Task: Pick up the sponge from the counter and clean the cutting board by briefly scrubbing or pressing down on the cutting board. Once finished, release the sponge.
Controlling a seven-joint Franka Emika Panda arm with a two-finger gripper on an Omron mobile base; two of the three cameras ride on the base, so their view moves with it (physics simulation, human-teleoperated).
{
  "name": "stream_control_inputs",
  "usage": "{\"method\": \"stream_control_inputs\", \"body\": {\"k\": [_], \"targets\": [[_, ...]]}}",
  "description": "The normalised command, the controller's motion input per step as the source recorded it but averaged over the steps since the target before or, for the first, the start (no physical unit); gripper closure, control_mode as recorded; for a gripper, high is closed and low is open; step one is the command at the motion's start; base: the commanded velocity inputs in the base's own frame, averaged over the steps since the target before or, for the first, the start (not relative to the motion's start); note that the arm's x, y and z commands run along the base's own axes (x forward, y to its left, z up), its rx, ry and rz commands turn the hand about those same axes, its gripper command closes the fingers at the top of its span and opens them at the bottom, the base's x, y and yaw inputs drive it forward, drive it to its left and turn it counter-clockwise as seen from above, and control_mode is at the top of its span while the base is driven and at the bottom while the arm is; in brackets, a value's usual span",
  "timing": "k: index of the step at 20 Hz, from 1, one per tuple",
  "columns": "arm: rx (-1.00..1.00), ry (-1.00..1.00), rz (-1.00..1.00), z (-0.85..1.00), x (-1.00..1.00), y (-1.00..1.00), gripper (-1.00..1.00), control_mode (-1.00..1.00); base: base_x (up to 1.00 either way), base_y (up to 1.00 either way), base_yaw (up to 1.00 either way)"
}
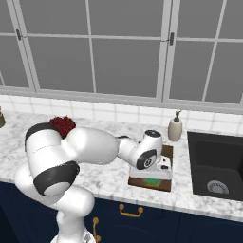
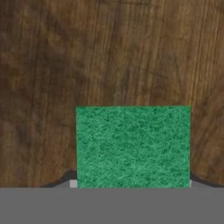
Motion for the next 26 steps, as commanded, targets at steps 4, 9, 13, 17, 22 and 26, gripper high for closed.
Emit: {"method": "stream_control_inputs", "body": {"k": [4, 9, 13, 17, 22, 26], "targets": [[0.02, -0.02, 0.0, 0.0, 0.44, 0.23, 1.0, -1.0, 0.0, 0.0, 0.0], [0.03, -0.03, 0.0, 0.0, 0.51, 0.31, 1.0, -1.0, 0.0, 0.0, 0.0], [0.03, -0.05, 0.0, -0.05, 0.74, 0.27, 1.0, -1.0, 0.0, 0.0, 0.0], [0.03, -0.08, 0.0, -0.05, 0.86, 0.11, 1.0, -1.0, 0.0, 0.0, 0.0], [0.02, -0.07, -0.05, -0.2, 0.86, 0.03, 1.0, -1.0, 0.0, 0.0, 0.0], [0.0, -0.12, -0.13, -0.08, 0.04, -0.06, 1.0, -1.0, 0.0, 0.0, 0.0]]}}
